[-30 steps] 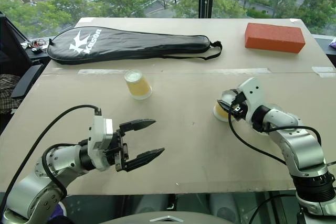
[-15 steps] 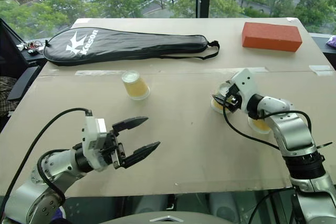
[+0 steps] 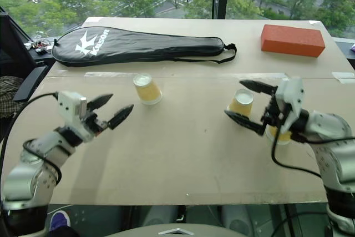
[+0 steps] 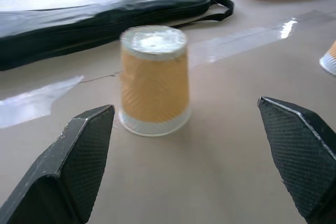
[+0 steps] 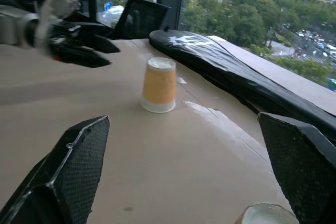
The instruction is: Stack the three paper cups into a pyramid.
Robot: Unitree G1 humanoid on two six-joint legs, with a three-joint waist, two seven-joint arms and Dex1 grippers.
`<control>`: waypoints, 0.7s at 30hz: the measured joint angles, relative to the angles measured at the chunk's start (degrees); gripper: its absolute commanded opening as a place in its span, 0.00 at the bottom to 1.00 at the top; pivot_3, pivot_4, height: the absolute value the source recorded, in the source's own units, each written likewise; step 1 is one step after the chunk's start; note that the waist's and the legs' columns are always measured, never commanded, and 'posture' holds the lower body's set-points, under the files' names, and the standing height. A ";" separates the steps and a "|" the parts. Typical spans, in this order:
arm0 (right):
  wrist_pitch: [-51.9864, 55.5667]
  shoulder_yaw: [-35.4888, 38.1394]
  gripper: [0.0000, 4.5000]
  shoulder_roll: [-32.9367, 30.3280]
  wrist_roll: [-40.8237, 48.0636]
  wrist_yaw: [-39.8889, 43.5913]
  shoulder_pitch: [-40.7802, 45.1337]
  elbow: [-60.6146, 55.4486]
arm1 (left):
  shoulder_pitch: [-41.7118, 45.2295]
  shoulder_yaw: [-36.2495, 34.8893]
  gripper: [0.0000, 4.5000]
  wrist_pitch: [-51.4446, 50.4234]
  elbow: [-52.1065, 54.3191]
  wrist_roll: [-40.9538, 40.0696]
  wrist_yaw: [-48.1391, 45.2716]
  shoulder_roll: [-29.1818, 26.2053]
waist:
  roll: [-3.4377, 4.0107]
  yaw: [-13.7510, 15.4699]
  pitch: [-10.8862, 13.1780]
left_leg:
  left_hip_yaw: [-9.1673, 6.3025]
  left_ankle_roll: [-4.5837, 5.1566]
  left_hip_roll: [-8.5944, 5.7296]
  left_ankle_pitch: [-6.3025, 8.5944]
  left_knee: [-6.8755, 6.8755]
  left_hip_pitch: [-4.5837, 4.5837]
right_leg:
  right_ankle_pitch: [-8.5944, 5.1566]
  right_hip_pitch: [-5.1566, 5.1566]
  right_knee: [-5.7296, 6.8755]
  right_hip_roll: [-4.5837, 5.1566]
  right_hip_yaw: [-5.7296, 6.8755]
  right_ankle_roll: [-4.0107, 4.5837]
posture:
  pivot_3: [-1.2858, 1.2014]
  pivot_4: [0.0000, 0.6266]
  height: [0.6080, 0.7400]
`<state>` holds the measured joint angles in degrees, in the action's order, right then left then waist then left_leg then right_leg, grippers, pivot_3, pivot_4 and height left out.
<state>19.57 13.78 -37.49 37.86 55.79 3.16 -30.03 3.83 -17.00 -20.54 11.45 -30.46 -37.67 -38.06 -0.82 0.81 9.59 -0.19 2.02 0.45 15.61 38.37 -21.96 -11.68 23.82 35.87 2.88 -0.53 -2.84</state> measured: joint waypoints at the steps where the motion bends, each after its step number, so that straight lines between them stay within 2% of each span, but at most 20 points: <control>1: -0.02 0.58 0.99 0.01 0.54 -0.07 -2.25 -1.50 | 1.67 0.30 1.00 0.01 -2.08 0.53 -0.60 -0.69 | -0.01 -0.03 0.01 | 0.01 0.00 0.01 0.00 0.00 0.00 | 0.00 0.00 -0.01 0.00 -0.01 0.00 | 0.52 0.24 1.00; 6: -3.33 4.86 0.99 3.11 -1.74 -3.03 -20.60 -10.14 | 15.88 6.14 1.00 0.29 -16.27 4.43 -5.73 -1.37 | -0.12 0.24 0.00 | 0.03 -0.01 -0.07 0.00 0.01 -0.02 | 0.00 -0.01 0.01 0.01 0.10 -0.02 | 0.52 0.24 1.00; 11: -7.53 5.90 0.99 7.62 -5.95 -6.44 -30.68 -13.44 | 24.78 11.27 1.00 2.37 -26.02 7.78 -11.35 0.04 | -0.20 -0.33 0.00 | 0.18 -0.01 -0.07 0.00 0.02 0.08 | -0.02 -0.01 0.02 -0.02 -0.16 -0.07 | 0.52 0.24 1.00; 15: -10.21 5.48 0.99 10.10 -8.44 -9.04 -33.73 -14.44 | 31.10 14.63 1.00 5.42 -36.10 10.74 -15.21 2.19 | -0.21 -0.42 0.00 | 0.21 -0.01 -0.08 0.00 0.05 0.11 | -0.08 -0.01 0.04 -0.04 -0.19 -0.17 | 0.52 0.24 1.00; 18: -11.66 5.43 1.00 10.86 -9.59 -10.24 -34.98 -14.67 | 33.82 15.78 0.81 9.08 -43.18 13.28 -17.23 2.86 | -0.23 -0.46 0.00 | 0.20 -0.01 -0.08 0.00 0.04 0.09 | -0.02 0.01 0.04 -0.06 -0.18 -0.07 | 0.52 0.24 1.00; 20: -12.41 5.39 1.00 11.00 -10.45 -11.22 -35.85 -14.91 | 34.75 15.79 0.60 11.45 -46.10 13.71 -18.97 3.03 | -0.23 -0.35 0.00 | 0.15 -0.01 -0.07 0.00 0.03 0.06 | 0.02 0.01 0.04 -0.05 -0.14 -0.01 | 0.52 0.24 1.00; 21: -12.63 5.36 1.00 11.13 -10.76 -11.57 -36.03 -14.97 | 34.92 15.74 0.53 11.74 -46.42 13.65 -19.80 3.15 | -0.23 -0.28 0.00 | 0.15 -0.01 -0.06 0.00 0.02 0.05 | 0.02 0.01 0.03 -0.05 -0.14 -0.01 | 0.52 0.24 1.00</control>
<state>6.94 19.14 -26.36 27.11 44.22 -32.88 -45.00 38.75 -1.26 -8.80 -34.97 -16.81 -57.47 -34.91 -1.05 0.53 9.59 -0.04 2.01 0.39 15.61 38.40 -21.92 -11.67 23.83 35.91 2.83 -0.67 -2.85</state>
